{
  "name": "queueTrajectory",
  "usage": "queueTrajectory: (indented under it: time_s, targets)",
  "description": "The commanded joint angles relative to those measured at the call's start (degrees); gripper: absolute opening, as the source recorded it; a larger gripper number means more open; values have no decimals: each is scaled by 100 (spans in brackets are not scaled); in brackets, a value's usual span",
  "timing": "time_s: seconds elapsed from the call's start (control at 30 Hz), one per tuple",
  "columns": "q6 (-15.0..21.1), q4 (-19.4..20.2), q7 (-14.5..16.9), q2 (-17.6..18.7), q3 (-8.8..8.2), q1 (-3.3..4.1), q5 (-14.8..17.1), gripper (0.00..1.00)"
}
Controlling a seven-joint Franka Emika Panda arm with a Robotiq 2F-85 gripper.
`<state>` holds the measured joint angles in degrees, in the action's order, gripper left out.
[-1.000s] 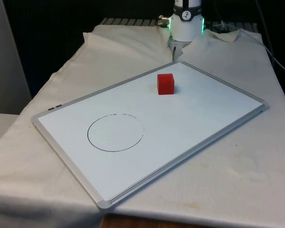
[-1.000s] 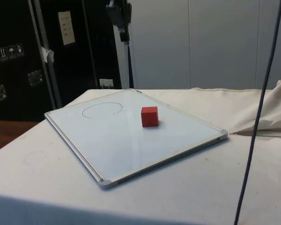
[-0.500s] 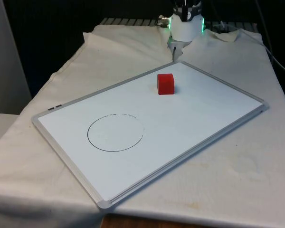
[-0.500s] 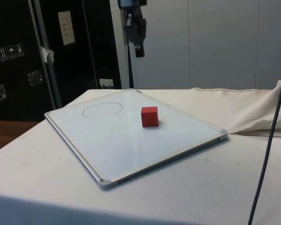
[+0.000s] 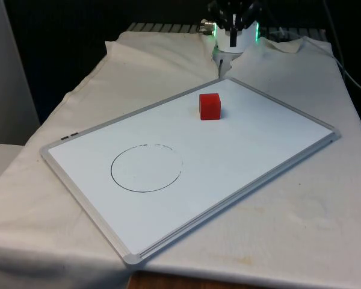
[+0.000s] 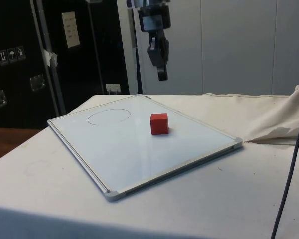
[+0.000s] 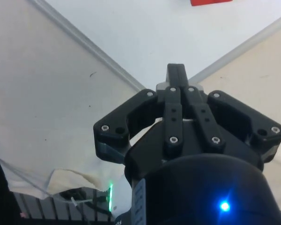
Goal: Push the cube into the marked area.
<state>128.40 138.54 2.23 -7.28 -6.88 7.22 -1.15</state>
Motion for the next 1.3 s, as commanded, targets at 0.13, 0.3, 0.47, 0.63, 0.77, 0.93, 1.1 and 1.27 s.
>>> queueTrajectory:
  time_s: [0.13,0.3,0.47,0.63,0.77,0.93,1.1,1.27]
  targets:
    - [275,241,-46,23,23,0,-80,0]
    - [567,533,-57,74,34,-6,-115,0]
    - [842,751,-69,160,34,-11,-138,0]
    - [991,831,0,252,23,0,-52,0]
    - [1392,854,-63,510,17,-11,-155,0]
    - [1616,773,23,779,-34,-17,-212,0]
    - [1776,642,138,1100,-92,-6,-264,0]
    - [1902,504,309,1421,-132,0,-229,0]
